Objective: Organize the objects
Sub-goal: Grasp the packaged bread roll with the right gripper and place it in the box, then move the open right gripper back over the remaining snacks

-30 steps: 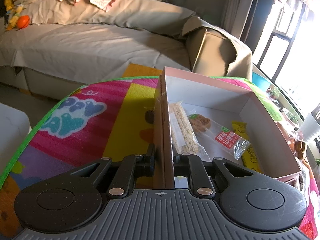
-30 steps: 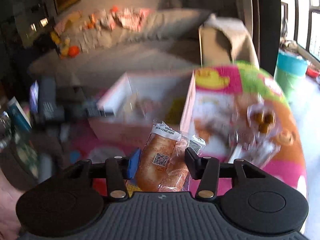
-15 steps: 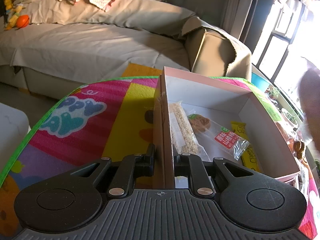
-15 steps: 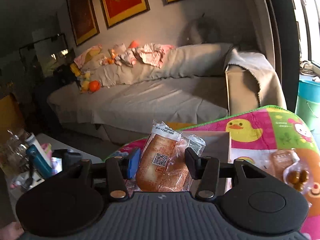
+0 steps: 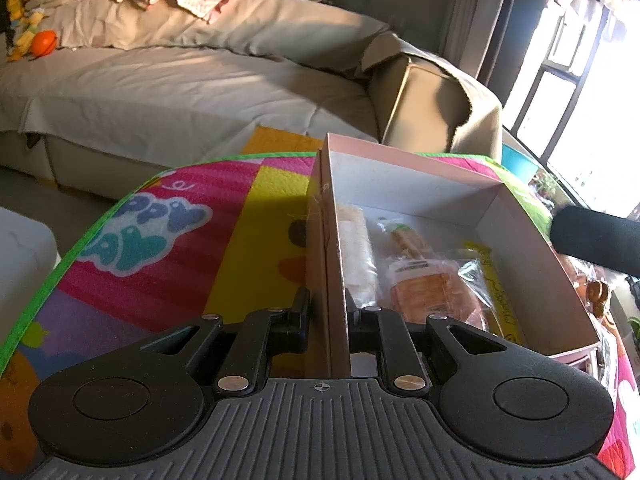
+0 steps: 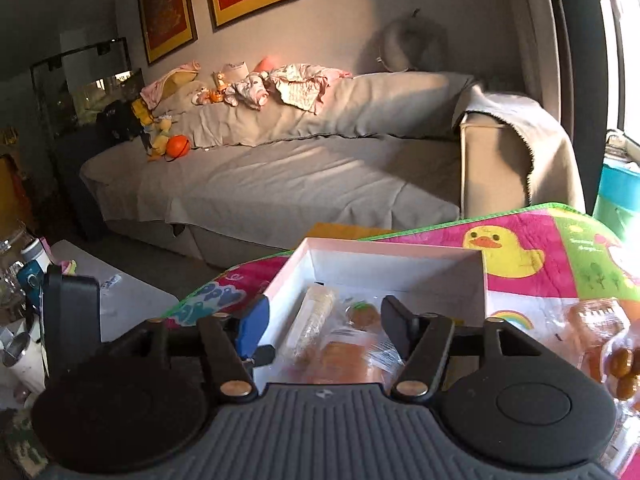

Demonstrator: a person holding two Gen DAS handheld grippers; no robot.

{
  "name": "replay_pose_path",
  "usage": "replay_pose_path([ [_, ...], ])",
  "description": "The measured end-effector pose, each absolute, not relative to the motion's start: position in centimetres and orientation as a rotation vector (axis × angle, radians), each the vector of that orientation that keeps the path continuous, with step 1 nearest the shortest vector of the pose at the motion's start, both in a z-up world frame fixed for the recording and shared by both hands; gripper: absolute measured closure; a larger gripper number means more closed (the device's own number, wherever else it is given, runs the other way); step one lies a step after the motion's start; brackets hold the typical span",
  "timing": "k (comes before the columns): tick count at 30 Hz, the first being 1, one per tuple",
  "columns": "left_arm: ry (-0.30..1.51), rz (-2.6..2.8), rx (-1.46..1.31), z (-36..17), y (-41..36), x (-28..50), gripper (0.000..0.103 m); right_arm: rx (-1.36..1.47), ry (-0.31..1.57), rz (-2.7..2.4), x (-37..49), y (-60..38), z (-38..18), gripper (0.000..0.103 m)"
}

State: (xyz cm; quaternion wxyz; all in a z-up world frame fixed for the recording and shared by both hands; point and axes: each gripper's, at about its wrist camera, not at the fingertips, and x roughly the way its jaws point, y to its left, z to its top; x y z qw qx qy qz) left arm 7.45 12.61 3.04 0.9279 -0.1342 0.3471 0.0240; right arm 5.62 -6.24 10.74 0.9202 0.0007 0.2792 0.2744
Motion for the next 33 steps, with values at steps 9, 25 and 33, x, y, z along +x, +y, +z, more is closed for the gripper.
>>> replay_pose_path([
  [9, 0.712, 0.05, -0.275, 3.0, 12.6, 7.4, 0.086, -0.002, 0.616, 0.501, 3.8, -9.3, 9.5, 0.031],
  [25, 0.713, 0.051, -0.273, 3.1, 12.6, 7.4, 0.086, 0.054, 0.722, 0.136, 2.0, -19.3, 4.3, 0.018],
  [33, 0.713, 0.054, -0.269, 3.0, 12.7, 7.4, 0.087, 0.071, 0.749, 0.051, 2.9, -20.9, 2.7, 0.018],
])
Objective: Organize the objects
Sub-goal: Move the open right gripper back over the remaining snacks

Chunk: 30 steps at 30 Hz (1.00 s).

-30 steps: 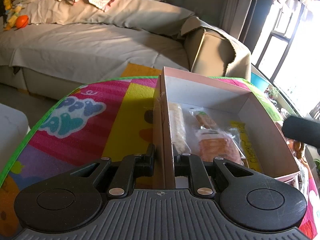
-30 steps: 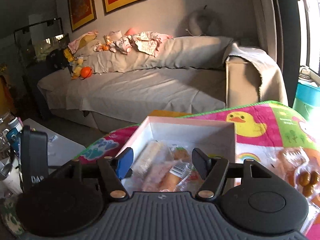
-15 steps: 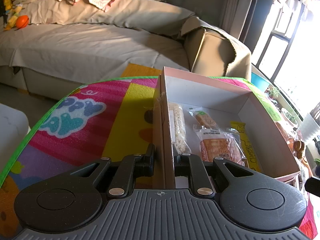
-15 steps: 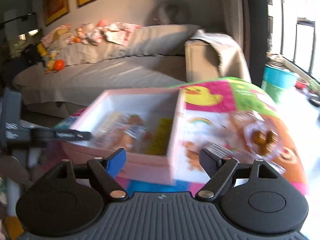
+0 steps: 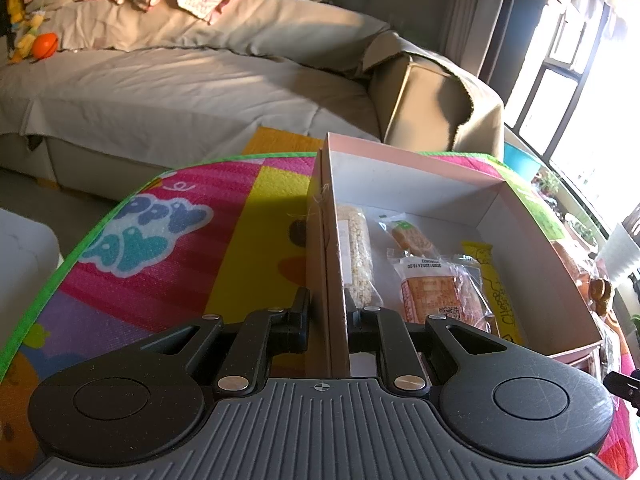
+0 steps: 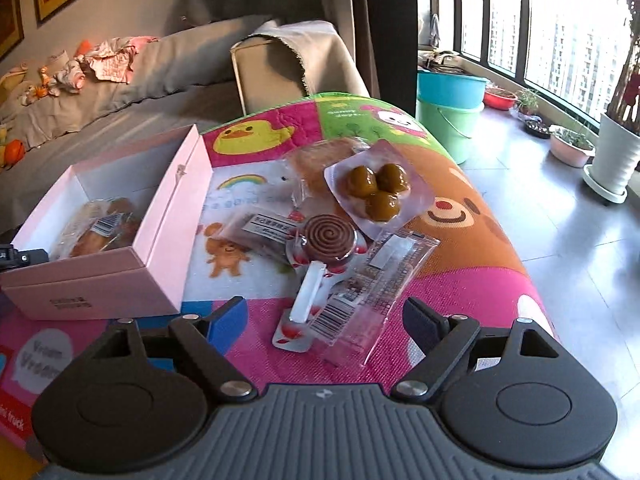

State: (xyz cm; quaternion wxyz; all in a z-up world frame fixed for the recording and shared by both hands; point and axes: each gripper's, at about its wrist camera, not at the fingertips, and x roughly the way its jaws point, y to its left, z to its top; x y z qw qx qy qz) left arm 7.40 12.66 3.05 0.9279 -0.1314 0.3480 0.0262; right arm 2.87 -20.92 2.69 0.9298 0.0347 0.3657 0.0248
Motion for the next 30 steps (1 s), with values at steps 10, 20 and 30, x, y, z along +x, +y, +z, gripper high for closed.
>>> replay_pose_path([
  [10, 0.713, 0.054, -0.27, 3.0, 12.6, 7.4, 0.086, -0.049, 0.692, 0.091, 2.5, -18.9, 3.3, 0.018],
  [20, 0.713, 0.055, -0.268, 3.1, 12.6, 7.4, 0.086, -0.17, 0.691, 0.116, 5.9, -17.5, 2.8, 0.033],
  [30, 0.715, 0.054, -0.266, 3.0, 12.7, 7.4, 0.087, -0.142, 0.725, 0.126, 7.9, -18.1, 2.5, 0.063],
])
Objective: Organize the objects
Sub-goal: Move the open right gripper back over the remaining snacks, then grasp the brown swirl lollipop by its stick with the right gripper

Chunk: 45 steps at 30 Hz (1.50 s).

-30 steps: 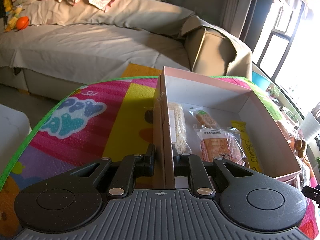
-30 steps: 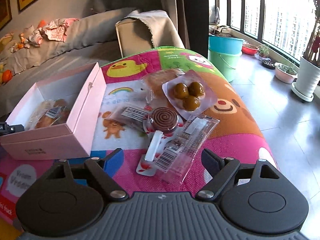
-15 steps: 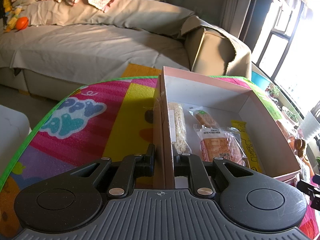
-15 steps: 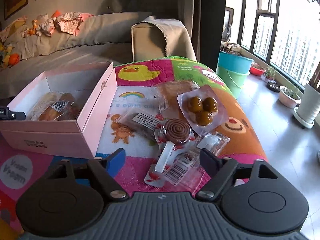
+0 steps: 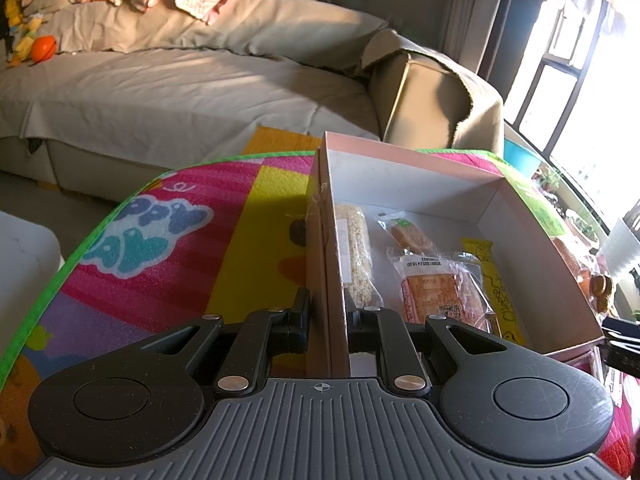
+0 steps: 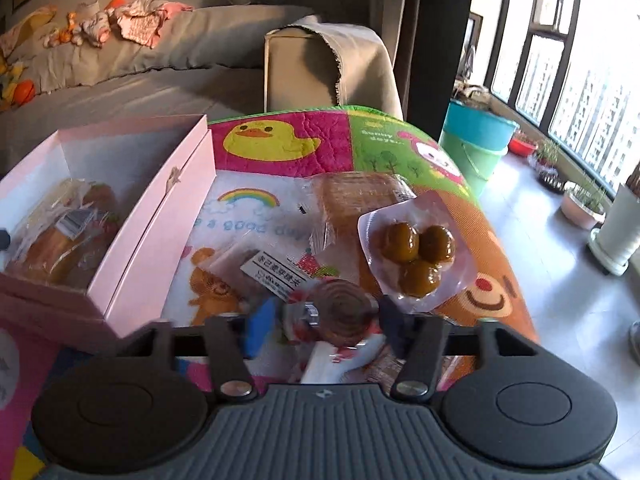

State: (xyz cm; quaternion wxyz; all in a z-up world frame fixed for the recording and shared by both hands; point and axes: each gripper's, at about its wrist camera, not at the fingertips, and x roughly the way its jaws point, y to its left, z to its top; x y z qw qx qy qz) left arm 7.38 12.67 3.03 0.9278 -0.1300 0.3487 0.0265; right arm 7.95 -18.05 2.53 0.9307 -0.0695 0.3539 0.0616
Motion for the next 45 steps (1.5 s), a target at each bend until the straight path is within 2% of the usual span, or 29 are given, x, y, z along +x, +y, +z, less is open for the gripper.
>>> replay_pose_path([
  [1, 0.715, 0.056, -0.267, 3.0, 12.7, 7.4, 0.087, -0.144, 0.722, 0.138, 7.5, -18.1, 2.7, 0.07],
  [3, 0.716, 0.057, -0.268, 2.9, 12.8, 7.3, 0.087, -0.149, 0.734, 0.165, 6.6, -18.0, 2.9, 0.078],
  [10, 0.716, 0.057, -0.267, 2.9, 12.8, 7.3, 0.087, -0.126, 0.814, 0.242, 3.2, -18.1, 2.1, 0.078],
  [17, 0.716, 0.058, -0.266, 2.9, 12.8, 7.2, 0.087, -0.135, 0.771, 0.256, 1.0, -18.1, 3.4, 0.077],
  [19, 0.716, 0.058, -0.266, 2.9, 12.7, 7.3, 0.087, -0.137, 0.726, 0.2, 1.6, -18.5, 4.1, 0.066],
  [20, 0.716, 0.057, -0.266, 3.0, 12.8, 7.2, 0.087, -0.133, 0.712, 0.164, 2.2, -18.8, 4.4, 0.055],
  [26, 0.716, 0.059, -0.263, 2.9, 12.8, 7.2, 0.087, -0.082, 0.683, 0.134, 5.2, -19.7, 4.4, 0.051],
  [28, 0.717, 0.059, -0.262, 2.9, 12.9, 7.2, 0.087, -0.072, 0.687, 0.144, 6.7, -19.6, 4.0, 0.035],
  [29, 0.717, 0.059, -0.259, 2.9, 12.9, 7.2, 0.087, -0.067, 0.696, 0.148, 7.6, -19.5, 3.6, 0.033],
  [32, 0.72, 0.06, -0.252, 3.0, 12.8, 7.2, 0.087, -0.051, 0.751, 0.161, 9.4, -19.4, 2.3, 0.033],
  [34, 0.719, 0.059, -0.25, 2.9, 12.9, 7.2, 0.087, -0.047, 0.782, 0.169, 9.2, -19.1, 1.7, 0.05],
  [45, 0.718, 0.061, -0.251, 2.9, 12.8, 6.9, 0.087, -0.121, 0.811, 0.295, 1.0, -17.6, 2.0, 0.05],
])
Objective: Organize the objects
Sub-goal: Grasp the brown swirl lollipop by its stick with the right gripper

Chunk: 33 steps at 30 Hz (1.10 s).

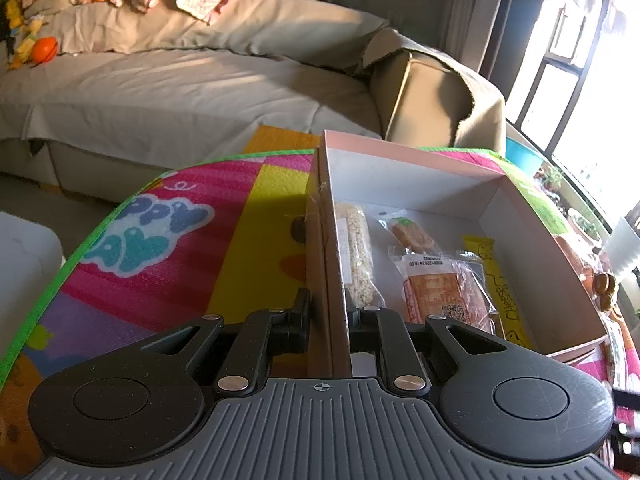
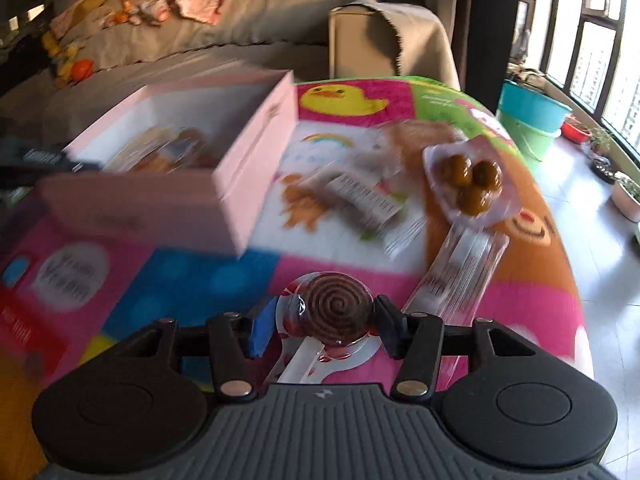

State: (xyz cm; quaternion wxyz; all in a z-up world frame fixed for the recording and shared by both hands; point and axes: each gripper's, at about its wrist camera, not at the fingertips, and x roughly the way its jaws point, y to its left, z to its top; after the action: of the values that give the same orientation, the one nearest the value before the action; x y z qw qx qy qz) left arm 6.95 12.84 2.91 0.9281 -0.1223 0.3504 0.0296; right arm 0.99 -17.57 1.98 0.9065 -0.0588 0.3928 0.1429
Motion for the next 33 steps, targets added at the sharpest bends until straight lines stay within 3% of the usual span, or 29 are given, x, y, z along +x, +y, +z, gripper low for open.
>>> replay_pose_path([
  [5, 0.718, 0.061, -0.252, 2.9, 12.9, 6.9, 0.087, -0.107, 0.822, 0.298, -1.2, -17.5, 2.2, 0.046],
  [7, 0.718, 0.062, -0.252, 2.9, 12.7, 7.0, 0.087, -0.115, 0.822, 0.3, -1.7, -17.3, 2.2, 0.037],
  [11, 0.718, 0.062, -0.251, 2.9, 12.7, 7.0, 0.087, -0.117, 0.819, 0.296, -1.7, -17.2, 2.1, 0.037],
  [13, 0.718, 0.061, -0.25, 2.9, 12.7, 6.9, 0.087, -0.119, 0.818, 0.29, -1.7, -17.0, 2.2, 0.039],
  [15, 0.718, 0.06, -0.239, 3.0, 12.5, 7.0, 0.087, -0.131, 0.816, 0.276, -1.5, -17.0, 2.3, 0.055],
  [33, 0.684, 0.041, -0.196, 4.4, 12.3, 6.3, 0.089, -0.156, 0.811, 0.296, -2.4, -16.0, 4.5, 0.055],
])
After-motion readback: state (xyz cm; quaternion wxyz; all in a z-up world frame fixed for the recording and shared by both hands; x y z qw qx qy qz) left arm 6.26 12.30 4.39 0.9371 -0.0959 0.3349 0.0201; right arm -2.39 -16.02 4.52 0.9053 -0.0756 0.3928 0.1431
